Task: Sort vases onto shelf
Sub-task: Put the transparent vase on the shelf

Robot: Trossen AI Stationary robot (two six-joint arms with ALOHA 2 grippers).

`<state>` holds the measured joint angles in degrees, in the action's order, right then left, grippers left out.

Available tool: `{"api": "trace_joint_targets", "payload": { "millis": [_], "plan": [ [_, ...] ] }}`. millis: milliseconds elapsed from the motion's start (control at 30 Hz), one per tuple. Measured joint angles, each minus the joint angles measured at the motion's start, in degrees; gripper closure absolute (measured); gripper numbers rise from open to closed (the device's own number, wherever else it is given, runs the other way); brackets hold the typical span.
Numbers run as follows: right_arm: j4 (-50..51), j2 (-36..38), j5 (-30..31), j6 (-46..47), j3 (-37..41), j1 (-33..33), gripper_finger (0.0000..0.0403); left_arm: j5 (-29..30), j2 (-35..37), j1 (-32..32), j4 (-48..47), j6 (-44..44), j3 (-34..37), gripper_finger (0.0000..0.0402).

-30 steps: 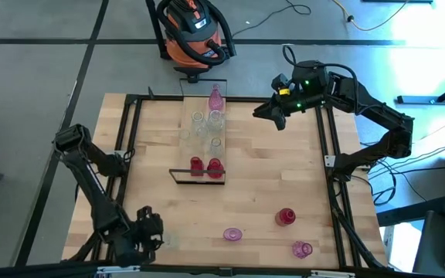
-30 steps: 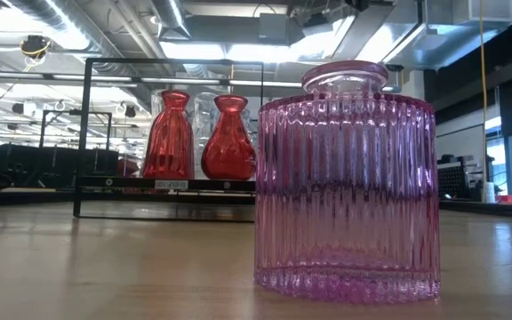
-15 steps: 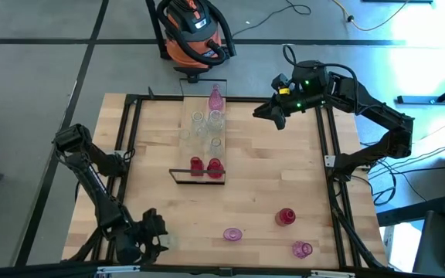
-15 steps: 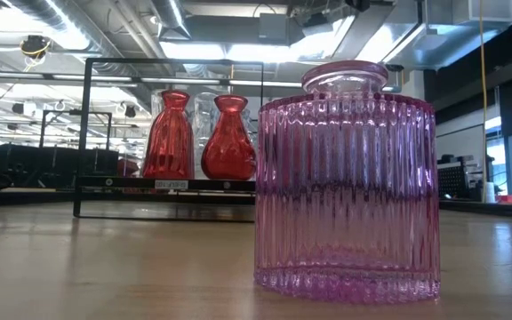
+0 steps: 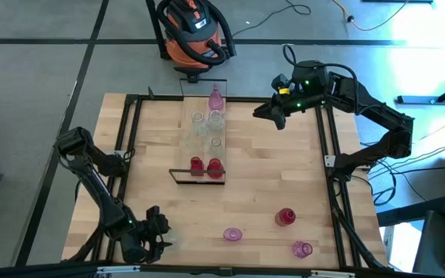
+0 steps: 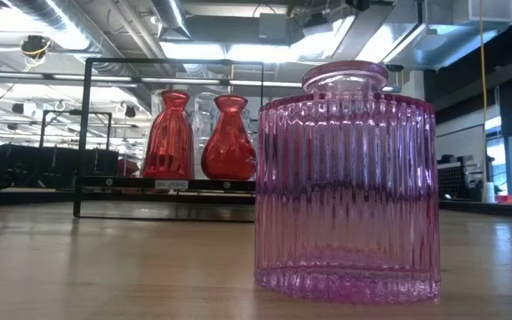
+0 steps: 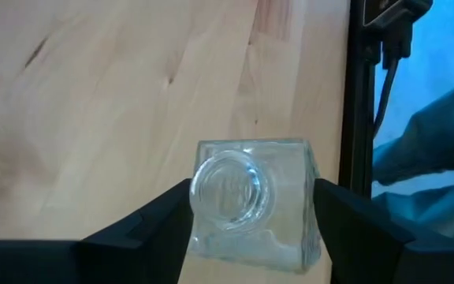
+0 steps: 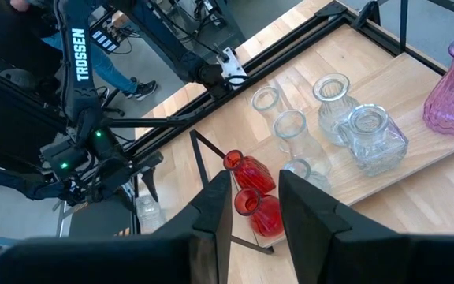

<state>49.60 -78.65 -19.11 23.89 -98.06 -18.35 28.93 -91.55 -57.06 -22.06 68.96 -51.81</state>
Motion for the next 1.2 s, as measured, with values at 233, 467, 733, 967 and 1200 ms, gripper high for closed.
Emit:
{"api": "trace_joint_targets", "payload": {
  "millis": [233, 467, 733, 967, 1200],
  "plan": [
    [0.0, 0.0, 0.1, 0.0, 0.0, 0.0, 0.0312, 0.5, -0.2, 0.9, 0.1, 0.9, 0.0, 0.0172],
    [0.0, 0.0, 0.4, 0.1, 0.0, 0.0, 0.0312, 0.6, -0.2, 1.4, 0.1, 0.9, -0.1, 0.0175],
    [0.0, 0.0, 0.4, 0.0, 0.0, 0.0, 0.0312, 0.5, -0.2, 1.6, 0.1, 0.9, -0.1, 0.0186],
    [0.0, 0.0, 0.4, 0.1, 0.0, 0.0, 0.0312, 0.4, -0.2, 3.8, -0.4, -1.2, -0.1, 0.0197],
    [0.0, 0.0, 0.4, 0.1, 0.0, 0.0, 0.0312, 0.7, -0.2, 7.2, -1.7, -6.9, -0.2, 0.0199]
  ]
}}
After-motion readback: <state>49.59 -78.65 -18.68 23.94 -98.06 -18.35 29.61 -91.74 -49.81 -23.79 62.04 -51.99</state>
